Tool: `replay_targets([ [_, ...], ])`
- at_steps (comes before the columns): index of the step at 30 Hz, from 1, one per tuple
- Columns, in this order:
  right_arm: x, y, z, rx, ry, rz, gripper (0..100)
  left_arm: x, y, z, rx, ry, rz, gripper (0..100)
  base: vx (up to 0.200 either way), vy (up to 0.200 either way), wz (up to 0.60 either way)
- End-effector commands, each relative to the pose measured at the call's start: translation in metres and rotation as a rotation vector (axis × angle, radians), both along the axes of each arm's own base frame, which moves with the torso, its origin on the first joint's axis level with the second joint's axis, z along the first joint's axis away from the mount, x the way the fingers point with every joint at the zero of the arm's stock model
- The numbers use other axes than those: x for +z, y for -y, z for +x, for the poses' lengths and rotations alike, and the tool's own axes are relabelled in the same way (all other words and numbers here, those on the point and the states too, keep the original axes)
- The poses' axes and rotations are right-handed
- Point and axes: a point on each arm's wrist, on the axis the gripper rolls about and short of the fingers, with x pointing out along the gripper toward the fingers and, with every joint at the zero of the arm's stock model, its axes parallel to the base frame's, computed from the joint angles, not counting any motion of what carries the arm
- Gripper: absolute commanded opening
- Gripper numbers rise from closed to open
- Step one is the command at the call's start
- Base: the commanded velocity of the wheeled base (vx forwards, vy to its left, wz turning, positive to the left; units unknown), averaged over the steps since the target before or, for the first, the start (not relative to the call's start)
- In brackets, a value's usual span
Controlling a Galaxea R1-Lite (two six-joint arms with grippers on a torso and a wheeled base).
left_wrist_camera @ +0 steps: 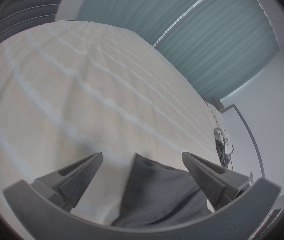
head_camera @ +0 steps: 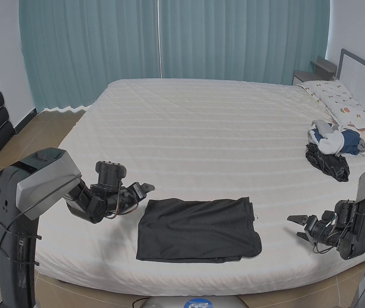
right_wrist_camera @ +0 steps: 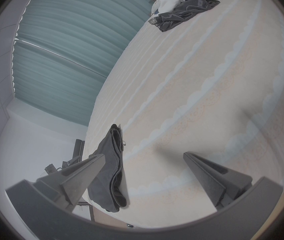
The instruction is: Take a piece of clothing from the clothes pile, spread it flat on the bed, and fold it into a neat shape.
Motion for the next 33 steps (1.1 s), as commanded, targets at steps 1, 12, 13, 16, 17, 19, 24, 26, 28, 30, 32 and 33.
replay_targets([
  [1,0.001,0.000,0.001,0.002,0.012,-0.002,100,-0.011,0.022,0.000,-0.062,0.003,0.017,100,0.000,0.000,0.00],
  [12,0.000,0.000,0.000,0.004,0.010,-0.005,100,-0.022,0.032,0.004,-0.081,0.002,0.019,100,0.000,0.000,0.00],
  [13,0.000,0.000,0.001,0.005,0.012,-0.007,100,-0.022,0.032,0.005,-0.081,0.004,0.019,100,0.000,0.000,0.00],
  [16,0.000,0.000,0.001,0.005,0.012,-0.007,100,-0.022,0.032,0.005,-0.079,0.003,0.017,0,0.000,0.000,0.00],
  [17,0.000,0.000,0.001,0.003,0.012,-0.008,100,-0.022,0.031,0.006,-0.077,0.004,0.016,0,0.000,0.000,0.00],
  [19,0.000,-0.001,0.001,0.006,0.011,-0.009,100,-0.022,0.031,0.006,-0.069,0.008,0.018,0,0.000,0.000,0.00],
  [24,0.000,-0.001,0.000,0.005,0.011,-0.007,100,-0.019,0.028,0.007,-0.020,0.020,0.042,0,0.000,0.000,0.00],
  [26,0.000,-0.001,0.000,0.005,0.009,-0.007,100,-0.018,0.027,0.008,0.021,0.030,0.050,0,0.000,0.000,0.00],
  [28,0.000,-0.001,0.000,0.006,0.010,-0.008,100,-0.017,0.026,0.008,0.048,0.041,0.040,0,0.000,0.000,0.00],
  [30,0.000,-0.001,0.000,0.007,0.008,-0.008,100,-0.017,0.025,0.008,0.062,0.048,0.026,0,0.000,0.000,0.00],
  [32,0.000,-0.001,-0.001,0.009,0.008,-0.010,100,-0.017,0.024,0.009,0.066,0.053,0.025,0,0.000,0.000,0.00],
  [33,0.001,-0.001,-0.002,0.012,0.007,-0.015,100,-0.017,0.022,0.010,0.071,0.053,0.025,0,0.000,0.000,0.00],
])
